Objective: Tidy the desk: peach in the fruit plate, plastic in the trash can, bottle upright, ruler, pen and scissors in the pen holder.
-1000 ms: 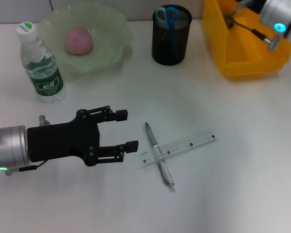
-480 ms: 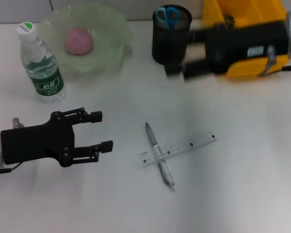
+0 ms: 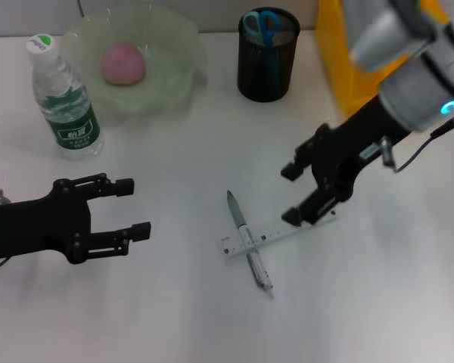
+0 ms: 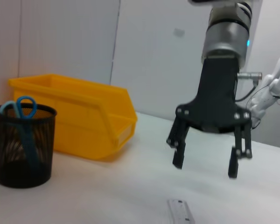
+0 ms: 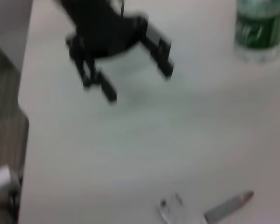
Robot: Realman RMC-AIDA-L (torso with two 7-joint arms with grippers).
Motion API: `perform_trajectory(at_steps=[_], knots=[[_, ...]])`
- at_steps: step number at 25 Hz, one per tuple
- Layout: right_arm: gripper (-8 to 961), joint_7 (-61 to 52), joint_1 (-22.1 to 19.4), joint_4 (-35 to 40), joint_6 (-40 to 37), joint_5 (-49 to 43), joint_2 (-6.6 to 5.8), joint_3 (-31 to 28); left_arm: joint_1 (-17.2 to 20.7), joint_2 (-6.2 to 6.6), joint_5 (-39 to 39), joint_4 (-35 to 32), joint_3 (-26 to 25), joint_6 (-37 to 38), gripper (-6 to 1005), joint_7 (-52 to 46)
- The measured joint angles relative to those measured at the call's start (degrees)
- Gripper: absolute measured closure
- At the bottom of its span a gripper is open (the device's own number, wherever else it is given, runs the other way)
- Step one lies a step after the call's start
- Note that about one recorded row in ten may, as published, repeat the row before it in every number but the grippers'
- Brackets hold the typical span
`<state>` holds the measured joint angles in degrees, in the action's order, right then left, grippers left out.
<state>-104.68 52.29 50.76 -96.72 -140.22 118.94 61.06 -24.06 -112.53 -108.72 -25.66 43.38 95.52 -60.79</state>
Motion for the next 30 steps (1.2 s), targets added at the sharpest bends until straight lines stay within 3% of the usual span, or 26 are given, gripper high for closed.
perform_trajectory(at_steps=[4, 11, 21, 30], knots=[[177, -0.3, 0.5, -0.6, 4.9, -0.8, 0.44, 10.6, 0.5, 0.27, 0.0, -0.2, -0.1, -0.1, 216, -0.2], [191, 0.4, 0.3, -1.2, 10.7, 1.2, 0.59, 20.6, 0.8, 0.29, 0.0, -0.2, 0.0, -0.2, 216, -0.2], [209, 2.7, -0.2, -1.0, 16.4, 4.5, 0.72, 31.0, 0.8, 0.3, 0.0, -0.2, -0.1, -0.5, 216, -0.2], [226, 2.7, 0.1, -1.1, 19.0, 5.7, 0.84, 35.8, 0.8, 0.3, 0.1, -0.2, -0.1, -0.8, 216, -0.2]])
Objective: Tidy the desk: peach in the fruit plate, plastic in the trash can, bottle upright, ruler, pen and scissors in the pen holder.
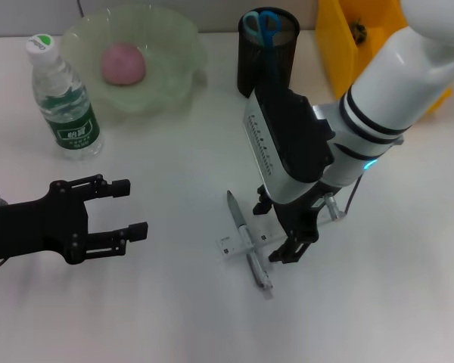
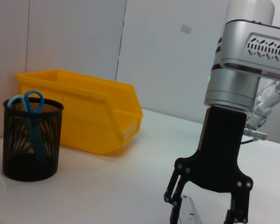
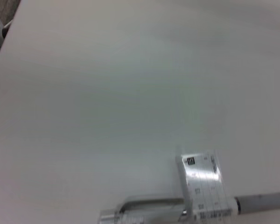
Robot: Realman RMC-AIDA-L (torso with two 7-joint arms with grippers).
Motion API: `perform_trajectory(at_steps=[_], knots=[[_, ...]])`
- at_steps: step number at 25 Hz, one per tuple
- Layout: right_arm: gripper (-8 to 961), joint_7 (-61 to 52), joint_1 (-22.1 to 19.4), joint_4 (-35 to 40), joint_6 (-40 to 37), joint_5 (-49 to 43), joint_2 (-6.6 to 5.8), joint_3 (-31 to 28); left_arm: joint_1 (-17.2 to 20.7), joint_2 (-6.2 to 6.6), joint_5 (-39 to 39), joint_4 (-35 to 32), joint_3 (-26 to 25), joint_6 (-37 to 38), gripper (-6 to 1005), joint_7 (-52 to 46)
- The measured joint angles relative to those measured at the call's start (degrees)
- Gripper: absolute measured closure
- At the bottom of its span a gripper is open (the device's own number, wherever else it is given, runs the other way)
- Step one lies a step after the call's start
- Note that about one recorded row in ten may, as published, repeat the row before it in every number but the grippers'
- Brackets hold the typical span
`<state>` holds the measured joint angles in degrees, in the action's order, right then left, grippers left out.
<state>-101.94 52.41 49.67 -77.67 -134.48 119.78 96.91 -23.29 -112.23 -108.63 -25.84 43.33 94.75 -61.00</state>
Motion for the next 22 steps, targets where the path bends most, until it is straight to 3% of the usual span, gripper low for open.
perform_trajectory(at_steps=[10, 15, 22], knots=[[245, 0.3, 0.1, -0.3, 1.8, 0.5, 0.02, 0.6, 0.1, -0.06, 0.3, 0.0, 0.0, -0.1, 216, 0.0], [413, 0.5, 0.1, -0.7, 2.1, 0.5, 0.01, 0.8, 0.1, -0.08, 0.4, 0.0, 0.0, -0.1, 216, 0.0], [418, 0.7, 0.1, -1.4, 3.2, 1.1, 0.01, 2.2, 0.1, -0.05, 0.3, 0.0, -0.6, -0.1, 216, 0.0]])
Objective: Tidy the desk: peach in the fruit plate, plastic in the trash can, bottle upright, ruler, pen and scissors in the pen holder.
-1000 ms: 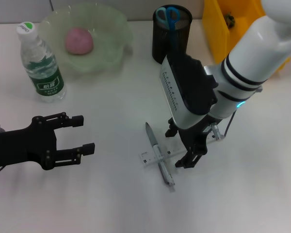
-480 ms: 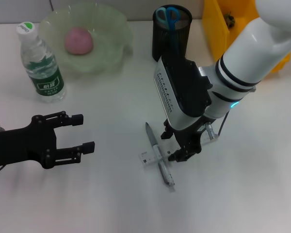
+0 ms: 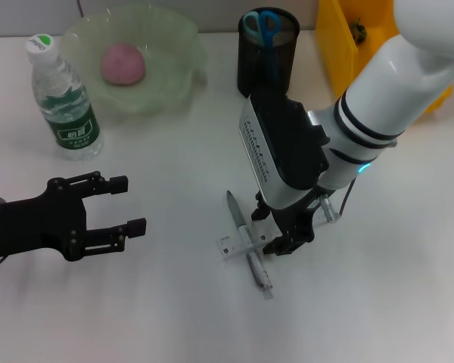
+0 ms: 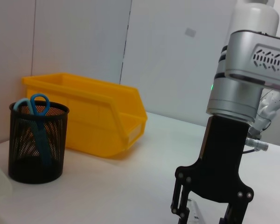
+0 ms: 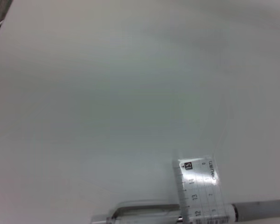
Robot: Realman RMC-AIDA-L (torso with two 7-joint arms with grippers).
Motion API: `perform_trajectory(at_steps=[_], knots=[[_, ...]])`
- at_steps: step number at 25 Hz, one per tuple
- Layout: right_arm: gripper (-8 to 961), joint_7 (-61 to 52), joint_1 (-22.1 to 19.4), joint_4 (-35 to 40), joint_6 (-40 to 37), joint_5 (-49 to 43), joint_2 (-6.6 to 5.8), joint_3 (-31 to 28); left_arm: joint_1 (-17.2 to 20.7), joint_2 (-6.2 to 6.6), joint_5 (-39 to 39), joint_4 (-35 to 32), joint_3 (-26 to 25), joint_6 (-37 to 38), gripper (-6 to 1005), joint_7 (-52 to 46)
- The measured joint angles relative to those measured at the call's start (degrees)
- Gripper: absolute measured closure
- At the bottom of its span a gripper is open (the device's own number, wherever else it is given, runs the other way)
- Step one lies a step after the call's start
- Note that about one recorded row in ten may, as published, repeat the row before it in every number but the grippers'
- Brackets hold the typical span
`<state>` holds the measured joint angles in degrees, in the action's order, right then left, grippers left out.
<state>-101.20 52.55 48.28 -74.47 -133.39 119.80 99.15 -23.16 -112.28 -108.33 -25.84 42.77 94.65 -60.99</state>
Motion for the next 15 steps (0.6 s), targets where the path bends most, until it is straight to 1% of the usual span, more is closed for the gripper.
perform_trajectory(at_steps=[12, 15], knots=[[426, 0.4, 0.6, -1.5, 0.8, 0.9, 0.0, 1.0, 0.2, -0.09, 0.1, -0.1, -0.1, 0.0, 216, 0.0], [515, 0.3, 0.7, -1.5, 0.7, 0.9, 0.0, 0.9, 0.3, -0.13, 0.1, -0.1, -0.1, 0.0, 216, 0.0]])
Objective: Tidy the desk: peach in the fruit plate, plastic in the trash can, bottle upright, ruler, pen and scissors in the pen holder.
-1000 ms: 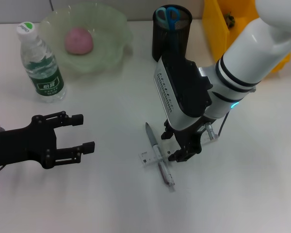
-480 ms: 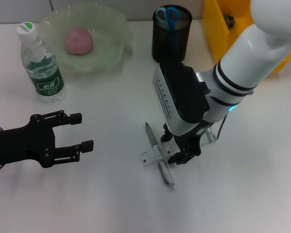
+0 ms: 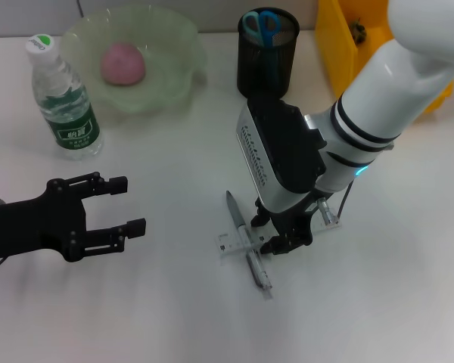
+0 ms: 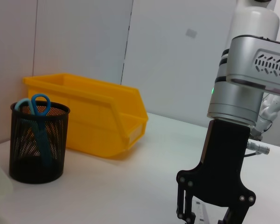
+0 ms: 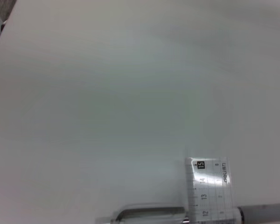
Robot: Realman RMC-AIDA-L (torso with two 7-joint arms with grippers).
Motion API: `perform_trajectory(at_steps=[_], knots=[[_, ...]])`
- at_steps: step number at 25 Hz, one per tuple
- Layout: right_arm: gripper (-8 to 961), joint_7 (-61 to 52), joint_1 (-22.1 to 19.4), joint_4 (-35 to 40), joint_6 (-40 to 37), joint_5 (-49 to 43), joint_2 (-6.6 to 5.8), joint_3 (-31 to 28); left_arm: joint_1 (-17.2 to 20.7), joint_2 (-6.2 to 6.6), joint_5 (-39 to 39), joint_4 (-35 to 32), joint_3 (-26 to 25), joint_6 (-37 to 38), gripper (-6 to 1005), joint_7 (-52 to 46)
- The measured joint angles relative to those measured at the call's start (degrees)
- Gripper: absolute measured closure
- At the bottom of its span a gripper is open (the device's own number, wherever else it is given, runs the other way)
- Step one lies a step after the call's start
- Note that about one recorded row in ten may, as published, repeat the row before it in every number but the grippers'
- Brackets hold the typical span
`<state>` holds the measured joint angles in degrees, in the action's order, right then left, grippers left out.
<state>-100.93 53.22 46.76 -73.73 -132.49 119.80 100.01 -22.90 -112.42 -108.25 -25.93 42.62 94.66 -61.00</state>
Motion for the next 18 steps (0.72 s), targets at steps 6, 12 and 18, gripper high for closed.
perform_trajectory(at_steps=[6, 12, 18], knots=[[574, -0.9, -0.7, 4.1, -3.8, -0.2, -0.23, -3.1, 0.1, 0.04, -0.1, 0.0, -0.6, 0.0, 216, 0.0], [575, -1.0, -4.0, 12.8, -9.1, -0.5, -0.51, -16.9, 0.1, 0.06, -0.1, 0.0, -0.6, 0.1, 216, 0.0], [575, 0.0, -7.7, 16.5, -5.6, 5.1, -0.47, -28.3, 0.1, 0.09, -0.2, 0.0, -0.6, 0.2, 216, 0.1]])
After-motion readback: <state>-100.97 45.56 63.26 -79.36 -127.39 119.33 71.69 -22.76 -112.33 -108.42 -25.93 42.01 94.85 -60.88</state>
